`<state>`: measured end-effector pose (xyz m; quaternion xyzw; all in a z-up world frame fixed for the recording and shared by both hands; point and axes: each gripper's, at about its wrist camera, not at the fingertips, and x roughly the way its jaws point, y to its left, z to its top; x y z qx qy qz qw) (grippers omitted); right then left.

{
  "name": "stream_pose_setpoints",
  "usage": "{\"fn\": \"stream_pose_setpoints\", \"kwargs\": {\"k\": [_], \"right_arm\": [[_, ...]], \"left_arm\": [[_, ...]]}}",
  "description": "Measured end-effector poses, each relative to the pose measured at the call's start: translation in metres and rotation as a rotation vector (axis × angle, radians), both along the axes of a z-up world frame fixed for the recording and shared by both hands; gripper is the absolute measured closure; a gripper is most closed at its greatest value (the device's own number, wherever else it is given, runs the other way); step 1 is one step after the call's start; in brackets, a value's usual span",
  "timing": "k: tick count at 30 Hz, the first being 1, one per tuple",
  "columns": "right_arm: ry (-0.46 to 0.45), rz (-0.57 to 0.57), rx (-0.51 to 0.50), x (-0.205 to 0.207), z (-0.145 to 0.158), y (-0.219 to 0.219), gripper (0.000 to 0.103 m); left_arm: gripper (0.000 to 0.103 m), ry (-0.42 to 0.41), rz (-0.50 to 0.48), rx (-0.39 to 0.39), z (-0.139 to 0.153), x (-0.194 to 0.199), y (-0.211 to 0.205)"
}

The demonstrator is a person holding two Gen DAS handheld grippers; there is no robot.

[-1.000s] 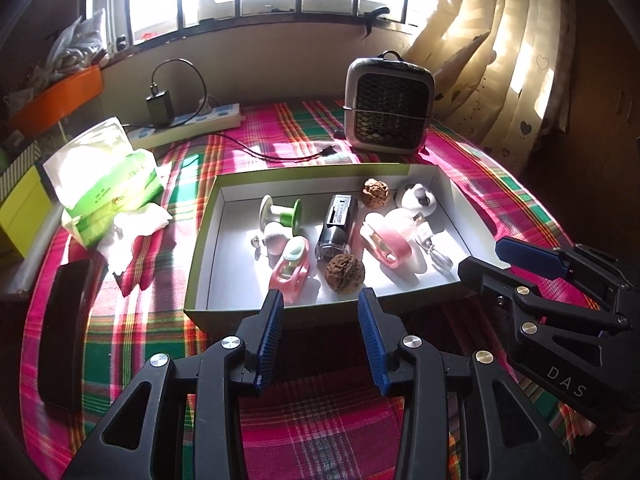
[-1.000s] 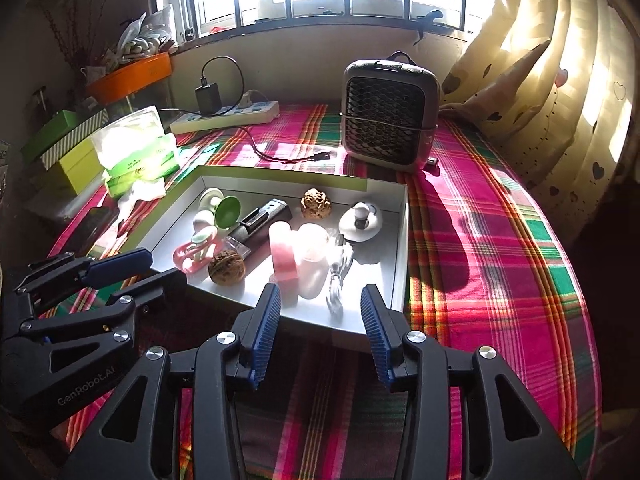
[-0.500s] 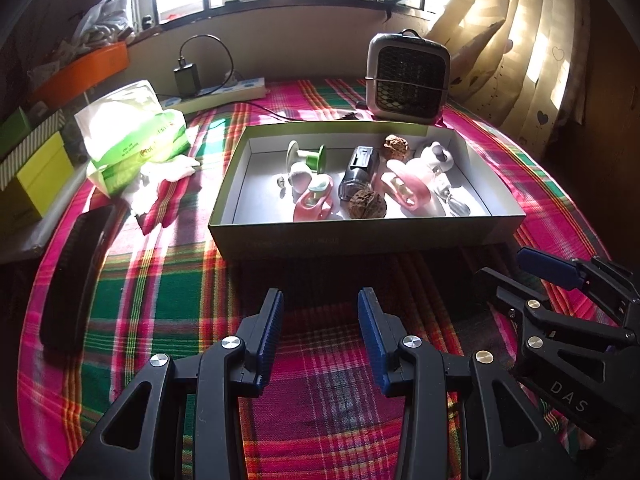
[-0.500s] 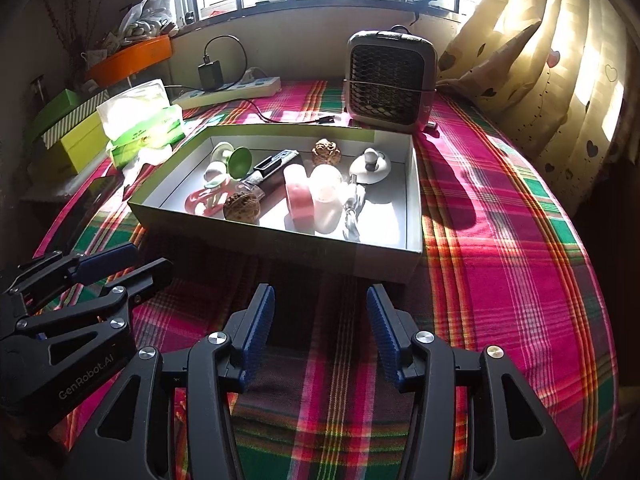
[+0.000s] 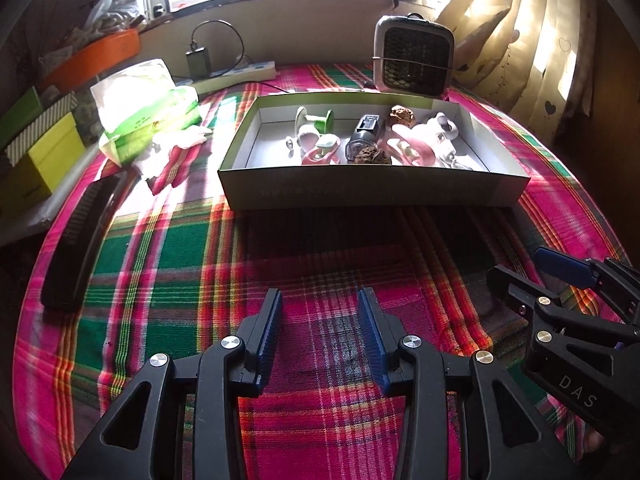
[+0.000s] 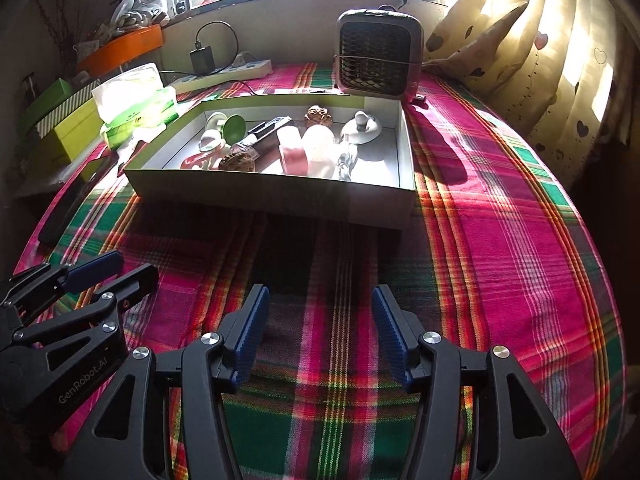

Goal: Organize objects

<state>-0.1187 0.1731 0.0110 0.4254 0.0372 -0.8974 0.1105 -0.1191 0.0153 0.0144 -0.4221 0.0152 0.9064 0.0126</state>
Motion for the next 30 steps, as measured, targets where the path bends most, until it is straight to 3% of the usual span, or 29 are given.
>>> {"fn": "stream_pose_setpoints", "kwargs": {"k": [9,15,30], "right_arm": [[0.024,-0.017,0.029,0.012,-0.003,0.004,0.047],[0.034,-0.037,0.026,0.016,-0.004,0.007,0.036],[0.040,-0.042,0.025,0.018,-0.005,0.008,0.034]], "left_arm": [[0.063,0.021,0.033,0.009,-0.002,0.007,0.001],[0.061,0.033,0.043,0.004,-0.002,0.012,0.005],[0.061,0.033,0.044,0.009,-0.003,0.012,0.005]]}}
